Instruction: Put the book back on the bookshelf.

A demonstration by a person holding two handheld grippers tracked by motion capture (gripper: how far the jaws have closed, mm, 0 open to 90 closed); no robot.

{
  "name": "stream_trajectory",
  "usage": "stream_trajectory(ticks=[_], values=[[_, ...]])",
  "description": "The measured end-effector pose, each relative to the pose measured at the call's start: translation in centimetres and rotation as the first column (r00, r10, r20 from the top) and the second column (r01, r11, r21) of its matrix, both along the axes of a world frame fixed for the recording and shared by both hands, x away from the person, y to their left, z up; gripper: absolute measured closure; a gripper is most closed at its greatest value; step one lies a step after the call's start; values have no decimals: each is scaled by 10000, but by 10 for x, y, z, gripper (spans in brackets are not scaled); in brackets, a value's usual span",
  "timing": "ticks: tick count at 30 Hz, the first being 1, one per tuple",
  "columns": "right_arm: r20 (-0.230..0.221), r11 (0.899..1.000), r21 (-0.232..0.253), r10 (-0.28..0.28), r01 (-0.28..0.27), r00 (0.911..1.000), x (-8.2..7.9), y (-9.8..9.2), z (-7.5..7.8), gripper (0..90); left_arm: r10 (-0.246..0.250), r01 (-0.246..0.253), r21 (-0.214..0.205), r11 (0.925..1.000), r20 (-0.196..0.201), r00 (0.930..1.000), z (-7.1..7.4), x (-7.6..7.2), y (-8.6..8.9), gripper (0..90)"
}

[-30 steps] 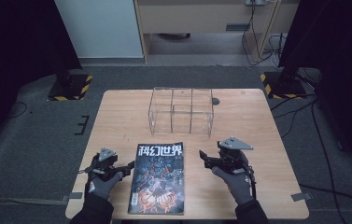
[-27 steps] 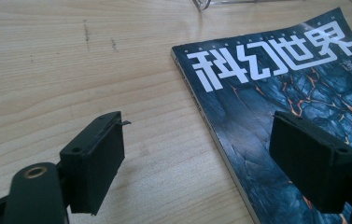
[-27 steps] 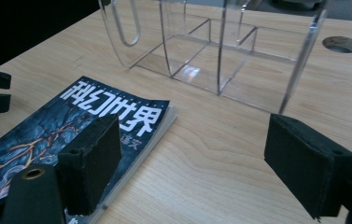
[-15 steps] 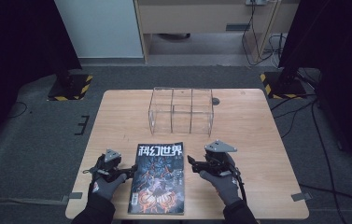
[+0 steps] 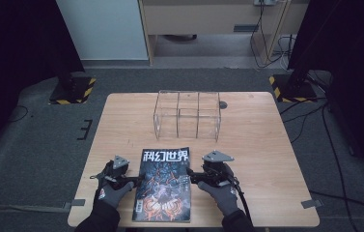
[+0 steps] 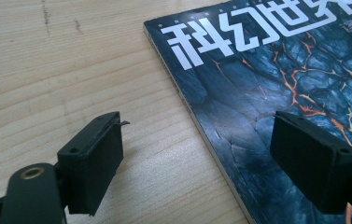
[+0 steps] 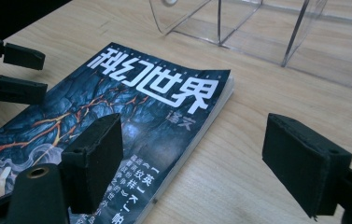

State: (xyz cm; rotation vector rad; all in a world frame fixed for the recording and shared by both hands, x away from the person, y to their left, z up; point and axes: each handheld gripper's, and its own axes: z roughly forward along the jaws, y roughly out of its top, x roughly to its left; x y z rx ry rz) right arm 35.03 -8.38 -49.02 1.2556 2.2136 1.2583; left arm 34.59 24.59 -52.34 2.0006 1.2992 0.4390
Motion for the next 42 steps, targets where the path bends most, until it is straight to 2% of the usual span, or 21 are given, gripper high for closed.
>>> stream_trajectory(ticks=[10, 15, 22, 29, 42], values=[[-356, 9999, -52, 105, -107, 9993, -3, 10, -14, 211, -243, 246, 258, 9994, -136, 9996, -3, 1, -4, 163], [-473, 9998, -68, 206, -209, 9987, -4, 14, -18, 216, -280, 284, 207, 9994, -190, 9994, -4, 1, -4, 158], [-870, 9995, -105, 280, -290, 9958, -7, 23, -29, 225, -257, 259, 99, 9996, -219, 9994, -5, 1, -5, 157], [-1028, 9988, -108, 455, -468, 9937, -8, 30, -35, 247, -220, 221, 67, 9997, -189, 9996, -5, 1, -5, 150], [-1288, 9989, 67, 474, -469, 9905, -9, 35, -43, 283, -196, 197, 42, 9998, -182, 9996, -6, 0, -7, 149]])
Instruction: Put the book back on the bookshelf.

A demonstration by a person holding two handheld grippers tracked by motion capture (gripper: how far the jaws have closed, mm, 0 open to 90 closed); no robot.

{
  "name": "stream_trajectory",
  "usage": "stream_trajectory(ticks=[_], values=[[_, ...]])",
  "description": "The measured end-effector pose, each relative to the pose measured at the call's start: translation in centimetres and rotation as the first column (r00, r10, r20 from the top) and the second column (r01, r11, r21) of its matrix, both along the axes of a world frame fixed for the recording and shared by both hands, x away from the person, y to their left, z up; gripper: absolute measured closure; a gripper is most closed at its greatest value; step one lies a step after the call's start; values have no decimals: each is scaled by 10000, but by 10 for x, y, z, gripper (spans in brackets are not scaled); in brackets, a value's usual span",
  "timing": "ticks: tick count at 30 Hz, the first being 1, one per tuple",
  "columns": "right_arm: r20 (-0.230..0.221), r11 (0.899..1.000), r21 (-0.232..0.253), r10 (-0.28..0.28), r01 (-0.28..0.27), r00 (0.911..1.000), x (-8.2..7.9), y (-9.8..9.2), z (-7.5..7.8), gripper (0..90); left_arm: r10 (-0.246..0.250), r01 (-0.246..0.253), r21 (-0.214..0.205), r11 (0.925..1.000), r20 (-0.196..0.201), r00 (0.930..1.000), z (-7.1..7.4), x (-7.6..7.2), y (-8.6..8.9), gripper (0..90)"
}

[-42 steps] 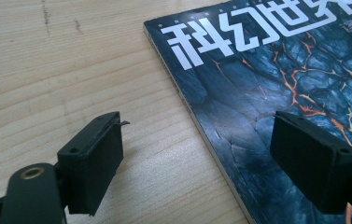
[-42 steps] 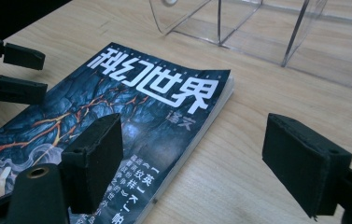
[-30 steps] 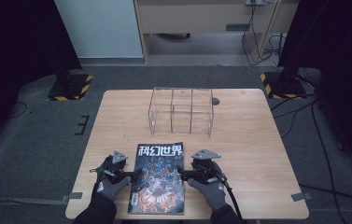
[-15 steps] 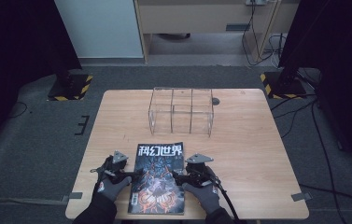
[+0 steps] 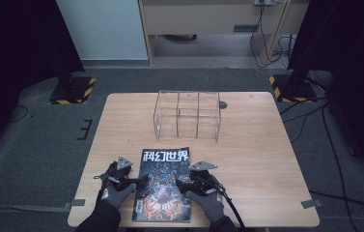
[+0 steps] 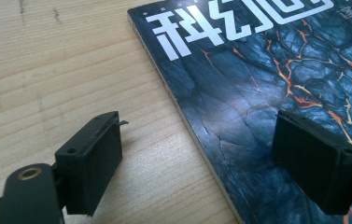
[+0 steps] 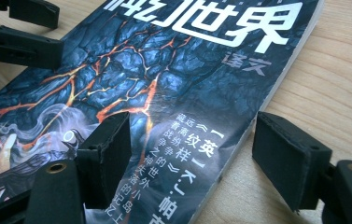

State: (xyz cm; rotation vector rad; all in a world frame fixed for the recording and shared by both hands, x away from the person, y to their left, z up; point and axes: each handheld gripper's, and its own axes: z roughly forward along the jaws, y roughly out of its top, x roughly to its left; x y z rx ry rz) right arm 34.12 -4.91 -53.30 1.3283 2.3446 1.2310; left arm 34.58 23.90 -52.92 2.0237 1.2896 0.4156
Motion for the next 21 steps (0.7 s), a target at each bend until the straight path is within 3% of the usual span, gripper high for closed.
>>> stream_trajectory(ticks=[11, 15, 18, 21], values=[[-172, 9992, 352, -191, 197, 9997, 0, -1, 0, 294, -230, 230, 12, 9997, 1, 9997, 0, -1, -5, 152], [-276, 9992, 257, -289, 296, 9992, 0, -2, 1, 297, -274, 274, -20, 9996, 6, 9996, 0, -2, -6, 161], [-81, 9996, -2, -287, 287, 9996, -1, -1, 1, 291, -270, 270, -55, 9996, -22, 9996, 0, -3, -7, 171], [-106, 9995, 133, -299, 301, 9995, -1, 0, 0, 288, -263, 263, -92, 9996, -24, 9997, 1, -3, -7, 182]])
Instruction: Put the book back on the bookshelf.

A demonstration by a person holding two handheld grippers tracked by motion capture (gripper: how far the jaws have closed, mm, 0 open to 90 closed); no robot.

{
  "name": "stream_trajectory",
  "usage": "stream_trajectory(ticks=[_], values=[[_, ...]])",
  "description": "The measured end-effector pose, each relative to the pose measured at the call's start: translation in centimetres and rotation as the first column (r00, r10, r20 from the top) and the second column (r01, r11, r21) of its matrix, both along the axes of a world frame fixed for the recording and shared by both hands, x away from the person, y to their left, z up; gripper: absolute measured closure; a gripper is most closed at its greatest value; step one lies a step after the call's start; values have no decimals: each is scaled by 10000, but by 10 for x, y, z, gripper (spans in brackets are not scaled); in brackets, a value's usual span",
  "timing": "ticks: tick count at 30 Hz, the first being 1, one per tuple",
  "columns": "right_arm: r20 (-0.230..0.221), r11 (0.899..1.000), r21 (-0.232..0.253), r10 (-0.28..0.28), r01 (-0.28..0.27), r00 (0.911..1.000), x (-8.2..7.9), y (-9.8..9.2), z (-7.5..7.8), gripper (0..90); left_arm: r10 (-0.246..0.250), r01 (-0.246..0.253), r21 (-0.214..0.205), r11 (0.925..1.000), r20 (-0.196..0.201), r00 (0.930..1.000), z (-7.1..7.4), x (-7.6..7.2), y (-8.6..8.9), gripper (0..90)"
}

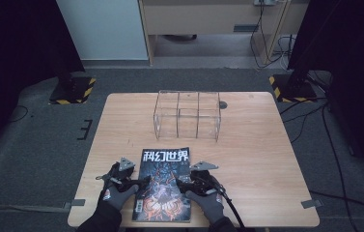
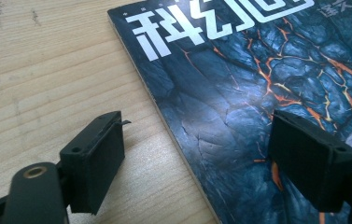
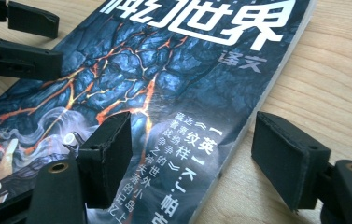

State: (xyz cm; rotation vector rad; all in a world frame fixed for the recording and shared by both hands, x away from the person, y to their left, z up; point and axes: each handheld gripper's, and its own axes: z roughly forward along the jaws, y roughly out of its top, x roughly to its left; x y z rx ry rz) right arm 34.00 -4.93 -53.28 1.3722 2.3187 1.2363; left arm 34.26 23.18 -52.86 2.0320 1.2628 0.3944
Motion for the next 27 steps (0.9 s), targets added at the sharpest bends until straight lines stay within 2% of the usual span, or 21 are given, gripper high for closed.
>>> stream_trajectory(ticks=[7, 13, 27], values=[[-3, 9999, 121, 0, 0, 10000, 0, 2, -1, 282, -184, 184, -22, 9998, 17, 9998, 0, -1, -4, 184], [-114, 9994, 346, -90, 94, 9999, 0, 2, -1, 270, -606, 606, -68, 9981, -26, 9982, 0, -3, -13, 185], [-357, 9931, 1141, -240, 279, 9991, 2, -3, -3, 280, -551, 550, -83, 9984, -38, 9985, 0, -4, -15, 166]])
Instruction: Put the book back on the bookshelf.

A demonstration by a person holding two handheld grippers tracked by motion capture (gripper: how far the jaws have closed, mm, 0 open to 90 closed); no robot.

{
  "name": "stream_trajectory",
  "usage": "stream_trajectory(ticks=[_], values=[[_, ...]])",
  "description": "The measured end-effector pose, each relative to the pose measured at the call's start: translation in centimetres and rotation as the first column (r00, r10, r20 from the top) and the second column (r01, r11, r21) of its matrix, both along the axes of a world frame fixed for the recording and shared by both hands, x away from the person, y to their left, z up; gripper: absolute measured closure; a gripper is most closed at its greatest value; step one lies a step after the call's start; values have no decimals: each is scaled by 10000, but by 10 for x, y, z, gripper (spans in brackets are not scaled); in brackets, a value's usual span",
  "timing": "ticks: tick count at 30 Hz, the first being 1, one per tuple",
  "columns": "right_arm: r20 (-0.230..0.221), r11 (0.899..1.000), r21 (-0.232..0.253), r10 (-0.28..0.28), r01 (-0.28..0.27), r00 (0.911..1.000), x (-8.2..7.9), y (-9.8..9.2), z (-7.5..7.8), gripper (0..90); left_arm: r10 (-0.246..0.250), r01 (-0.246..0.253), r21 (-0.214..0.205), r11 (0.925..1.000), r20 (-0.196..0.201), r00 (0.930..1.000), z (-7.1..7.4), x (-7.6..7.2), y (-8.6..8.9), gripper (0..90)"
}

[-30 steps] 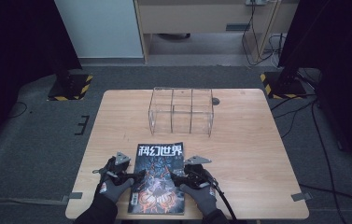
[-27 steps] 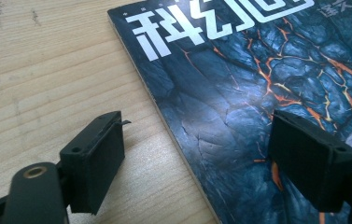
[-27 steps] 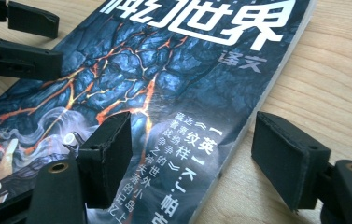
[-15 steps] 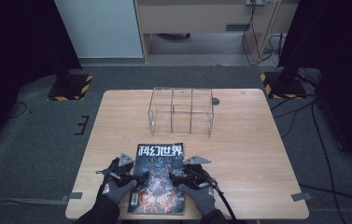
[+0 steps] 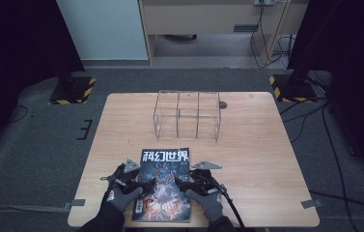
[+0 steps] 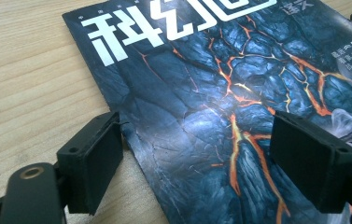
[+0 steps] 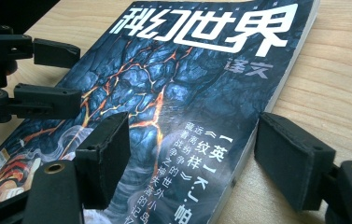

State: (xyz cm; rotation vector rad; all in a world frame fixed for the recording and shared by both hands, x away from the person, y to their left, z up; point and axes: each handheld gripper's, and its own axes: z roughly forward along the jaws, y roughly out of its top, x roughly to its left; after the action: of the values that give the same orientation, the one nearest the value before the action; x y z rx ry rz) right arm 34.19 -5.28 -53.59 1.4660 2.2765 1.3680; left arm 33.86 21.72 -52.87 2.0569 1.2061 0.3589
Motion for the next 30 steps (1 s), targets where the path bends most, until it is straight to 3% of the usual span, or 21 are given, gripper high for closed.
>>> stream_trajectory(ticks=[3, 6, 8, 10, 14, 19, 22, 30], values=[[-34, 10000, -33, 18, -18, 10000, 1, -2, 0, 304, -23, 23, 36, 10000, 26, 10000, 0, 0, 0, 172], [201, 9988, -478, -67, 76, 9998, -1, -2, 1, 301, -66, 66, 13, 10000, 46, 10000, 0, 0, 1, 174], [250, 9987, -509, -82, 95, 9997, -1, -2, 1, 301, -58, 58, 30, 10000, 43, 10000, 0, 0, 1, 171], [129, 9997, -248, 37, -34, 9999, -1, 0, 0, 290, -55, 55, 25, 10000, 44, 10000, 0, 0, 0, 167], [175, 9994, -352, -30, 36, 9998, -2, 3, 0, 282, -35, 35, 13, 10000, 33, 10000, 0, 0, 0, 162], [-199, 9973, 658, -312, 324, 9993, -1, -5, -2, 295, -4, 4, -90, 10000, -14, 10000, -1, 0, -1, 145], [-275, 9948, 968, -303, 328, 9992, 0, -7, -1, 298, 8, -8, -103, 9999, -10, 10000, -1, 0, 0, 143], [-46, 9841, 1761, -221, 225, 9997, -2, -11, 6, 300, 5, -5, -124, 9999, -3, 10000, -1, 0, 0, 143]])
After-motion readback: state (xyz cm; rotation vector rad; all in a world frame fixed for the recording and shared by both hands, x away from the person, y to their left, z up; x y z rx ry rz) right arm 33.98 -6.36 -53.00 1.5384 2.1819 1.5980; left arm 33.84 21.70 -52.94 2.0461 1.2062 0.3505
